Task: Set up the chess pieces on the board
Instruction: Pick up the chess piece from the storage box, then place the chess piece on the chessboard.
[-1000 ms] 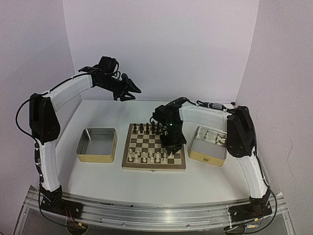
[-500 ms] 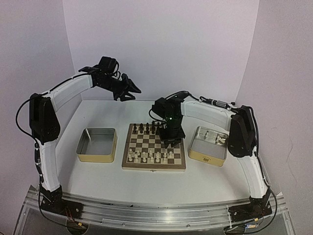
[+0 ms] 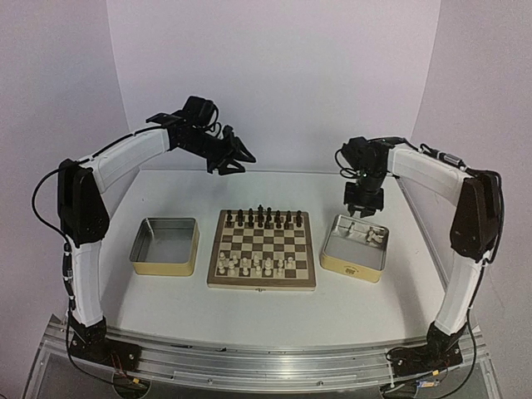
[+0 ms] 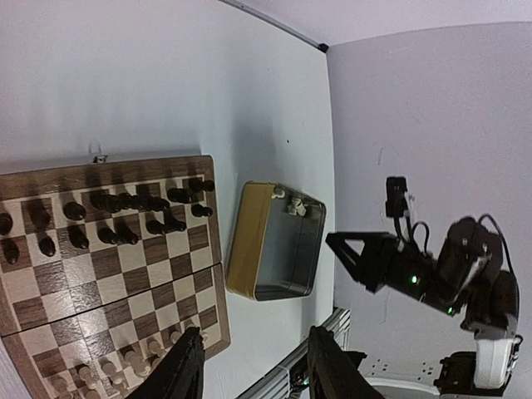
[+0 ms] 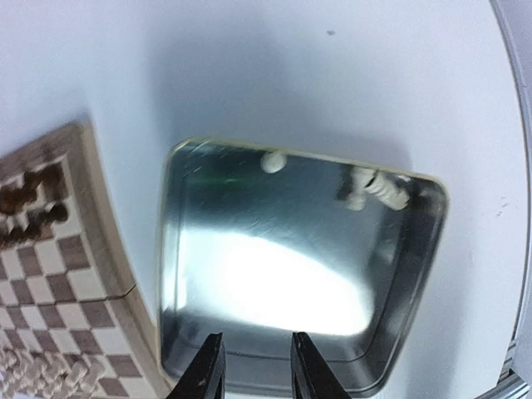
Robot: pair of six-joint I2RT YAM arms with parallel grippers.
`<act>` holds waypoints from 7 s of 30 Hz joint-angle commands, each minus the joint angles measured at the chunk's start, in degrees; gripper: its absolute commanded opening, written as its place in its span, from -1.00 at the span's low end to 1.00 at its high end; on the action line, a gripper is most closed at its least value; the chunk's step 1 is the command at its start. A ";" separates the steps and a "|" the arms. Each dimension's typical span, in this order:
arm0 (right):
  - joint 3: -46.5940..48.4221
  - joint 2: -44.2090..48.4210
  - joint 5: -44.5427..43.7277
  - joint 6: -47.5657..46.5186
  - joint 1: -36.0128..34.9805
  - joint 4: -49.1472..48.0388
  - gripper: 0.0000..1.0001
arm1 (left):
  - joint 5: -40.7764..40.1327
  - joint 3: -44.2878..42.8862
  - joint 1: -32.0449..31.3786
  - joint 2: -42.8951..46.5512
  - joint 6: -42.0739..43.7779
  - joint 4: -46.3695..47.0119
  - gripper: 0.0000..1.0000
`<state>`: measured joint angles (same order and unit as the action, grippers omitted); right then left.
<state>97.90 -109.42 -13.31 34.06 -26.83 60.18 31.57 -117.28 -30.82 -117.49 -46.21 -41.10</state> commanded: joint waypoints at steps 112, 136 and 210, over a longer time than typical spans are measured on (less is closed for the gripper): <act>-15.60 -1.75 7.02 -8.79 -25.74 -22.10 -1.00 | 1.37 -10.83 3.22 -4.48 6.23 -7.29 -0.17; -15.94 -3.82 5.87 -8.82 -26.70 -22.41 -1.00 | 1.18 -10.21 3.48 -4.09 5.82 -6.98 -0.17; -10.82 11.95 -7.25 -11.29 -25.87 -14.33 -0.31 | 1.15 -8.15 2.86 -2.98 4.40 -2.31 -0.17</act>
<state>85.14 -104.85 -12.68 23.57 -53.77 41.67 32.80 -124.46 -27.69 -123.59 -41.59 -46.07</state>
